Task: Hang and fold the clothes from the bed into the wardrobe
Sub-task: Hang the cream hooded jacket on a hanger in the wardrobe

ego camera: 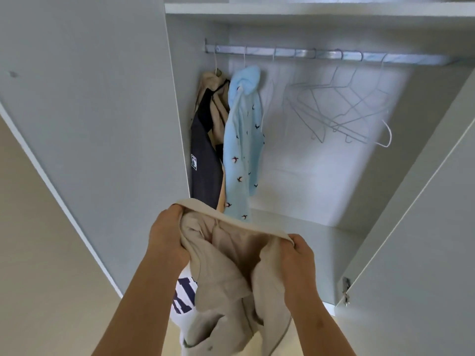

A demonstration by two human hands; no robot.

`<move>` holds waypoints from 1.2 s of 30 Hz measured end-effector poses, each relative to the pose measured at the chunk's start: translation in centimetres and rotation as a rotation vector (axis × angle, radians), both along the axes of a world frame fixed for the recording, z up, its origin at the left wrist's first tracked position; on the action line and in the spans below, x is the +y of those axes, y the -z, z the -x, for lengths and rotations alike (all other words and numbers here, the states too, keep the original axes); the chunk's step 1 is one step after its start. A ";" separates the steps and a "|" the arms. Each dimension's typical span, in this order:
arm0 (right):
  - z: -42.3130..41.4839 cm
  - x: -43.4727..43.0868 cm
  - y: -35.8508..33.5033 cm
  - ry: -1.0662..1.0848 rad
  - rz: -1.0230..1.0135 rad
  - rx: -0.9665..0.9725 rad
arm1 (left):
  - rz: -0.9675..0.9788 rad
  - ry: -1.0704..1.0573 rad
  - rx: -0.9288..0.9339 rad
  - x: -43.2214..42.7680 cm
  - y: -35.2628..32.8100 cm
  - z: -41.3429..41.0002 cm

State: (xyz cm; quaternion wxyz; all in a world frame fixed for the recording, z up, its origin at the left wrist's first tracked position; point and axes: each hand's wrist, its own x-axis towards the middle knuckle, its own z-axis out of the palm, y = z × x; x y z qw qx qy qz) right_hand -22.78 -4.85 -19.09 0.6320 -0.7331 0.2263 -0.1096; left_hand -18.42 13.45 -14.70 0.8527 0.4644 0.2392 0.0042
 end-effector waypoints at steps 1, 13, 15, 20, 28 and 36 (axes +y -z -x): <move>-1.3 -0.5 -0.2 -0.014 0.012 -0.007 | 0.008 0.000 -0.011 -0.4 -0.3 -1.3; -20.1 -4.9 -3.4 0.046 0.086 -0.102 | 0.151 0.154 -0.187 -5.9 -4.7 -20.9; -23.6 -5.3 -3.9 0.050 0.088 -0.110 | 0.146 0.184 -0.221 -6.5 -5.6 -24.6; -29.7 -6.4 -4.7 0.044 0.087 -0.108 | 0.243 0.274 -0.223 -8.3 -6.9 -31.0; -37.1 -7.5 -8.1 -0.071 0.104 -0.323 | 0.201 0.280 -0.133 -10.1 -6.1 -36.2; -43.5 -7.1 -7.6 -0.238 0.013 -0.080 | 0.202 0.142 -0.083 -10.1 -6.2 -38.8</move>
